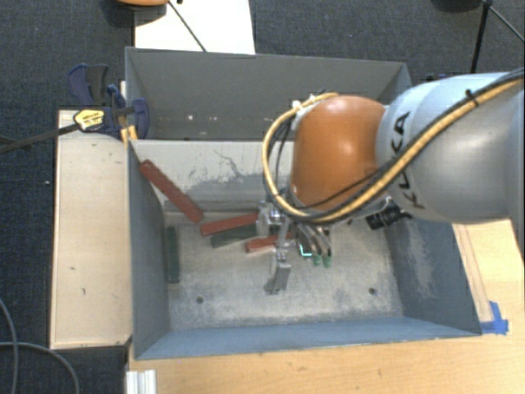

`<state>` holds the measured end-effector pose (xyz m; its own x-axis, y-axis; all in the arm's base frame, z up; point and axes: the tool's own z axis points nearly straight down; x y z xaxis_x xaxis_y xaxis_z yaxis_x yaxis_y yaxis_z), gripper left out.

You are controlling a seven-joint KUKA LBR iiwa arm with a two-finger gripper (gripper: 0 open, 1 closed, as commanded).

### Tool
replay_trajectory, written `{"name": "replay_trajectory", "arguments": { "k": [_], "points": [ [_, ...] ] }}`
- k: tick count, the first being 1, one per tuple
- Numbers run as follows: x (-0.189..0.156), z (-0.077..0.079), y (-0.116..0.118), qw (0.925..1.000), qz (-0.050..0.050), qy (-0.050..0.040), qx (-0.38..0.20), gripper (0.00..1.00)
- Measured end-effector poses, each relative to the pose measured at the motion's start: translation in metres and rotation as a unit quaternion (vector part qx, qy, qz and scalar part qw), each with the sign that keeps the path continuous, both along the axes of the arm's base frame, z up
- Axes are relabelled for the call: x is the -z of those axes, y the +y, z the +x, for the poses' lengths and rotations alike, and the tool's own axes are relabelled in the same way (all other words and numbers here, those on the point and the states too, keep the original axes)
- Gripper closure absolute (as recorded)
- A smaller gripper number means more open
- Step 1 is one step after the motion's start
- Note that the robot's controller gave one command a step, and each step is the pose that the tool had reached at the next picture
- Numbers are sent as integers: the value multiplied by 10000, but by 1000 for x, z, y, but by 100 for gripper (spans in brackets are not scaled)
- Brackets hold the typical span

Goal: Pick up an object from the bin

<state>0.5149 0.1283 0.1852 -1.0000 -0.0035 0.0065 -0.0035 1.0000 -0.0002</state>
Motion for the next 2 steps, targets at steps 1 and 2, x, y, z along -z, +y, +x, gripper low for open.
{"name": "replay_trajectory", "arguments": {
  "k": [1,2],
  "points": [
    [-4,2,-1,10000,6,-40,26,0],
    [71,46,-32,9997,8,-67,-216,0]
  ]
}}
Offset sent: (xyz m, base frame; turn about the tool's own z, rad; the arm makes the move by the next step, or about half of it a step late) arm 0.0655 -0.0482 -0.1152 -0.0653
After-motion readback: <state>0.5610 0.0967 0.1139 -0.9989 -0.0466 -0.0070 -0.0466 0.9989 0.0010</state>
